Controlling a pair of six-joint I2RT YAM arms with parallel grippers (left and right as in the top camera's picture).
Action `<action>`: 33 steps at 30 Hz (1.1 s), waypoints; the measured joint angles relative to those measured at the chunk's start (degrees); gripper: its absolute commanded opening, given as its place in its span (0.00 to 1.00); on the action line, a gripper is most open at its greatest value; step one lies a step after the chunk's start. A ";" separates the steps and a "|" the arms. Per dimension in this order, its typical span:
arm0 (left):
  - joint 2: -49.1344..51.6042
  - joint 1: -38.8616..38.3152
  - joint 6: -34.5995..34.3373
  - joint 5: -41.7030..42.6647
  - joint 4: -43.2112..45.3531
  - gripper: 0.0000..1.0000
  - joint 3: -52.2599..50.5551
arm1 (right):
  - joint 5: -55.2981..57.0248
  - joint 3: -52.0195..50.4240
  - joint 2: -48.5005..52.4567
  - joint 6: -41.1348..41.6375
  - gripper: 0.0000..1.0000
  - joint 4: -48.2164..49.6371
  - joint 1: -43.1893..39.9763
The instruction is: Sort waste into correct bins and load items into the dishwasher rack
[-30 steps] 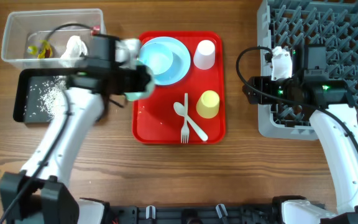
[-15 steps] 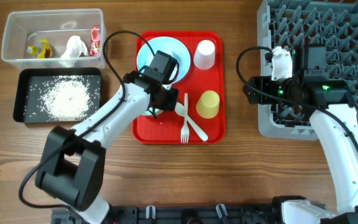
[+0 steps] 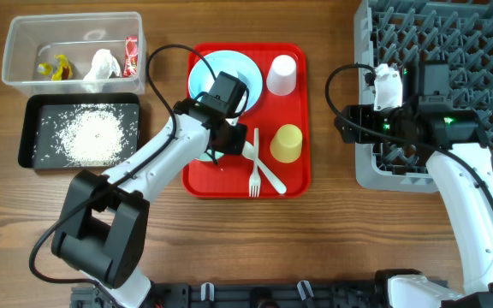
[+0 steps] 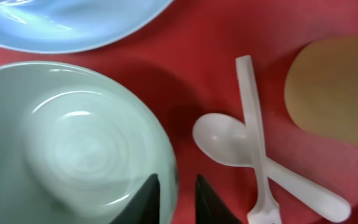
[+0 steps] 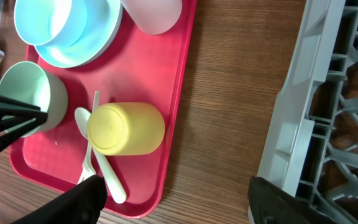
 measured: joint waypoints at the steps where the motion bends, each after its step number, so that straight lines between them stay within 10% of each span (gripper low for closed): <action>1: 0.02 0.00 0.04 0.61 0.02 0.53 0.00 | 0.00 0.00 0.00 0.00 0.77 0.04 0.00; 3: 0.02 0.02 -0.42 1.49 0.31 0.81 0.00 | -0.02 0.00 0.00 0.00 0.78 0.52 0.00; 7: 0.00 0.59 -4.09 2.80 2.82 1.00 0.13 | -0.68 0.00 0.00 0.00 0.78 3.15 0.13; 23: -11.28 14.56 -9.44 4.72 -9.01 1.00 9.66 | 6.51 0.02 0.72 8.63 0.79 13.79 18.45; 33: -11.65 27.17 -9.64 4.24 -13.62 1.00 9.70 | 13.09 0.02 10.38 13.38 0.98 9.46 21.44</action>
